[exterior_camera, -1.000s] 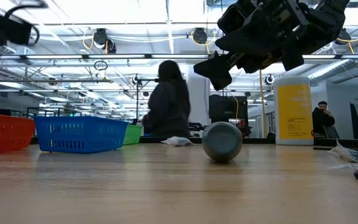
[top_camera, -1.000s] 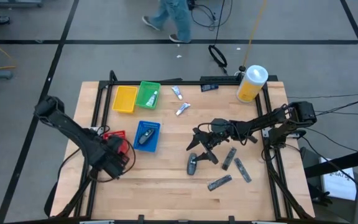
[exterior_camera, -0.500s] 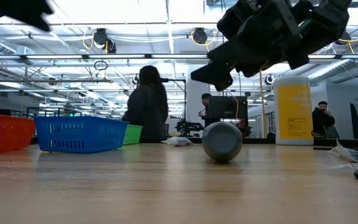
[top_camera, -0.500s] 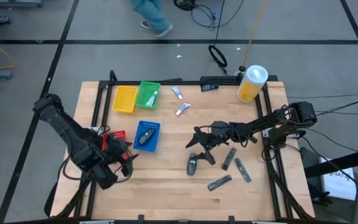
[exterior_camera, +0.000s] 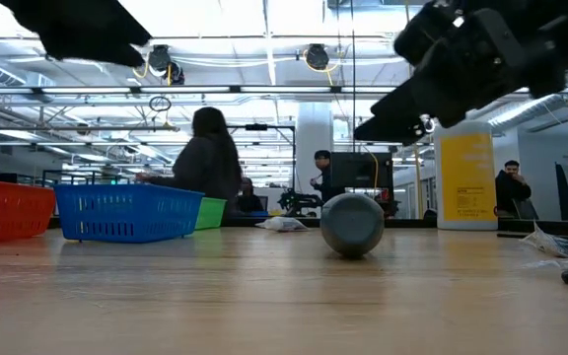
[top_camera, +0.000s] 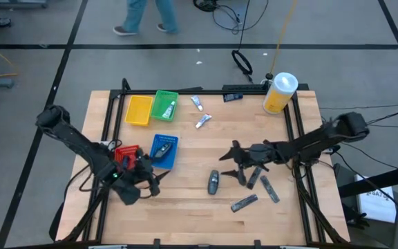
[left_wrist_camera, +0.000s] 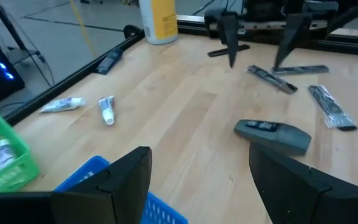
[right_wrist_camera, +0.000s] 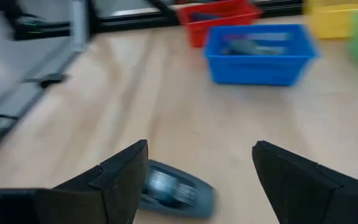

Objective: Pick & Place Travel size toiletries
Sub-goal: Put the black comb into the yellow bin

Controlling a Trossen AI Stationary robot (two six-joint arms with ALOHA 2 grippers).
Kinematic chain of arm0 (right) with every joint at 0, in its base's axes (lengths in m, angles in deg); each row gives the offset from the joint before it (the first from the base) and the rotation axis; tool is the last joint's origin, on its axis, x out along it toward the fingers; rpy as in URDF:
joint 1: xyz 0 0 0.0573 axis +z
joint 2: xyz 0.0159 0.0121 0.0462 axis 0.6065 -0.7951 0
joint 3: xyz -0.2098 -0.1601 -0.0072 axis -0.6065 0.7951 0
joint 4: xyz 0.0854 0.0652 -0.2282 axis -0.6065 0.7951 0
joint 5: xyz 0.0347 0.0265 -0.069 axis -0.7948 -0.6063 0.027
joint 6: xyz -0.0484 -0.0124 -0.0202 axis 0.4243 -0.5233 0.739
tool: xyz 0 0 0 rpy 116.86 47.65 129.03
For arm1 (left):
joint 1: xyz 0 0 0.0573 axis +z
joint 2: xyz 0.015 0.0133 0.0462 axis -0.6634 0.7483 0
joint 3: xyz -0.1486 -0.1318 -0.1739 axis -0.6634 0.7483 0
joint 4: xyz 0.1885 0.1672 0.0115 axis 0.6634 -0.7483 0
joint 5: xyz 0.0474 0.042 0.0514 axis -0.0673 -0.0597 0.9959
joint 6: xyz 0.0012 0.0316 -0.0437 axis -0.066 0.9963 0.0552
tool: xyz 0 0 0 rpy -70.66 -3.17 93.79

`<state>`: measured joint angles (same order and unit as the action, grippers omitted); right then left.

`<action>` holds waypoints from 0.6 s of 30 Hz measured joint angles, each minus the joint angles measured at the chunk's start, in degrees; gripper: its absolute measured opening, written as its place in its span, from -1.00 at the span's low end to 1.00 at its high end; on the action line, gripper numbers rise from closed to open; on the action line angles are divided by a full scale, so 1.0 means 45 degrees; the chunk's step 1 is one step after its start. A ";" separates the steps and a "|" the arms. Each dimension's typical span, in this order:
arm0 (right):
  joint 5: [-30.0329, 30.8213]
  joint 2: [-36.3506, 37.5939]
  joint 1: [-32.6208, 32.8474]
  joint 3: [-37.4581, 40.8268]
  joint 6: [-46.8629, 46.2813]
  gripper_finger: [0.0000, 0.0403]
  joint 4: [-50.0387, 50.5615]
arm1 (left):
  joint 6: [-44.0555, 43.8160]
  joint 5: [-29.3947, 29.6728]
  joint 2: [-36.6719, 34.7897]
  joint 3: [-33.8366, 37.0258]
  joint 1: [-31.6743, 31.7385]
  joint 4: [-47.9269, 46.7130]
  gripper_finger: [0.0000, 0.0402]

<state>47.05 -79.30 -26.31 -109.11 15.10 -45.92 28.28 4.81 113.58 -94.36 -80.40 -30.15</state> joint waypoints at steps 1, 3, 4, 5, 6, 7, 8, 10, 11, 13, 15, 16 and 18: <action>0.0604 0.0401 0.0137 0.0133 -0.0047 0.38 0.0374 | 0.0450 -0.0248 0.0000 0.0300 0.0275 0.0824 0.33; 0.1672 0.1205 0.0424 0.0347 -0.0303 0.38 0.1253 | 0.1391 -0.1035 0.0000 0.0861 0.0894 0.2605 0.33; 0.2128 0.1550 0.0561 0.0441 -0.0447 0.38 0.1595 | 0.1892 -0.1502 0.0000 0.1116 0.1227 0.3448 0.33; 0.2499 0.1857 0.0700 0.0551 -0.0615 0.38 0.1933 | 0.2471 -0.2046 0.0000 0.1371 0.1572 0.4420 0.33; 0.2809 0.2129 0.0832 0.0704 -0.0758 0.38 0.2112 | 0.3014 -0.2621 0.0000 0.1586 0.1911 0.5295 0.33; 0.3056 0.2348 0.0942 0.0921 -0.0909 0.38 0.2141 | 0.3523 -0.3160 0.0000 0.1757 0.2262 0.6015 0.33; 0.3292 0.2491 0.1047 0.1097 -0.1068 0.38 0.2096 | 0.3987 -0.3697 0.0000 0.1927 0.2634 0.6726 0.33; 0.3622 0.2666 0.1218 0.1527 -0.1436 0.38 0.1815 | 0.4658 -0.4691 -0.0004 0.2160 0.3393 0.7717 0.33; 0.3736 0.2673 0.1269 0.1758 -0.1681 0.38 0.1553 | 0.4874 -0.5132 -0.0005 0.2220 0.3791 0.7950 0.33; 0.3994 0.2630 0.1343 0.2242 -0.2177 0.38 0.1115 | 0.5186 -0.5861 0.0000 0.2266 0.4557 0.8093 0.33; 0.3995 0.2498 0.1335 0.2681 -0.2586 0.38 0.0619 | 0.5337 -0.6489 0.0000 0.2269 0.5291 0.8228 0.33; 0.3996 0.2476 0.1331 0.2903 -0.2734 0.38 0.0379 | 0.5387 -0.6734 0.0000 0.2269 0.5626 0.8290 0.33; 0.4005 0.2426 0.1331 0.3289 -0.2965 0.38 -0.0192 | 0.5402 -0.7399 0.0061 0.2265 0.6262 0.8579 0.33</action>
<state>65.07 -68.38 -20.32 -94.31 1.76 -46.78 52.59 -28.49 113.85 -84.16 -52.21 8.45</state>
